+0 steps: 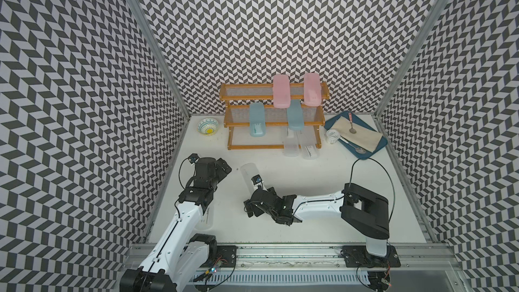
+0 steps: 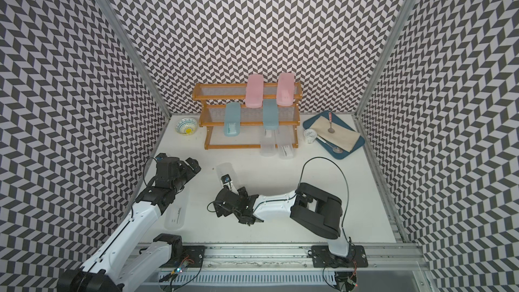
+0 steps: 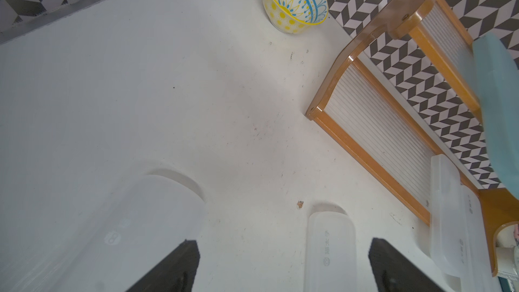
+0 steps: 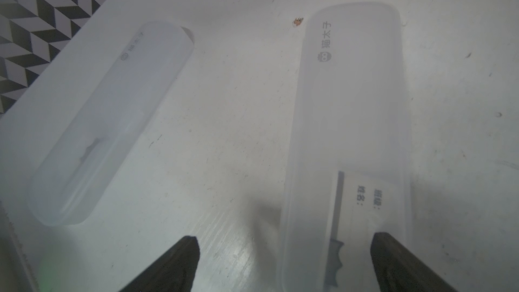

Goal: Place the pencil cases on the shelf according to color
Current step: Pick up the pencil case from the center of the board.

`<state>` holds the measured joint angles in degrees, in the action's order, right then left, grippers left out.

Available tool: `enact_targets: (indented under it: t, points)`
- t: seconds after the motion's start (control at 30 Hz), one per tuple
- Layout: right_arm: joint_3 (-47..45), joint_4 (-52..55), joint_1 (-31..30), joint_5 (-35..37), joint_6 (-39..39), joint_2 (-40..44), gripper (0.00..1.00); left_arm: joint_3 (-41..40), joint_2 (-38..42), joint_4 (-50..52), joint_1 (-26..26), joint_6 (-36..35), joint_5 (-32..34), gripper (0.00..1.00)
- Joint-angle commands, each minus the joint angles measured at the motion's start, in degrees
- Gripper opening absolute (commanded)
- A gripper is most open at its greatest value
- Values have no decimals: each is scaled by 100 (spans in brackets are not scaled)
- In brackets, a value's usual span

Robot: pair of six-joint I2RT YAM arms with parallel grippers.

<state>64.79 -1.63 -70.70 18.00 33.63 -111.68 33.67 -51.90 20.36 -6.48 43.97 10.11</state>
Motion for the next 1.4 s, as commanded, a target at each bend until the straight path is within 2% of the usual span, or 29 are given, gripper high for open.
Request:
enact_targets:
  t: [0.0, 0.13, 0.4, 0.5, 0.67, 0.9, 1.07, 1.13, 1.37]
  points:
    - [75, 382, 21, -68, 162, -355, 100, -87, 12, -148, 78, -104, -346, 99]
    - [-14, 437, 12, 40, 301, -401, 100, -272, 73, -277, 82, -29, -522, 100]
    - [-889, 282, 12, 545, 612, 521, 99, -386, 174, -320, 83, -20, -617, 100]
    - [-1117, 46, 11, 451, 430, 711, 100, -396, 171, -335, 83, -19, -641, 100]
    - [-936, -69, -6, 21, 53, 377, 100, -396, 193, -316, 83, -20, -641, 100]
    - [-567, 80, -110, 104, 5, -56, 99, -395, 303, -252, 85, -37, -563, 100]
    - [-320, 459, -172, 420, 240, -335, 100, -322, 295, -252, 78, -28, -548, 100]
    - [-310, 543, -184, 560, 396, -397, 98, -295, 299, -247, 85, -28, -517, 100]
    - [-756, 272, -214, 915, 734, -56, 79, -194, 329, -159, 76, -116, -419, 100]
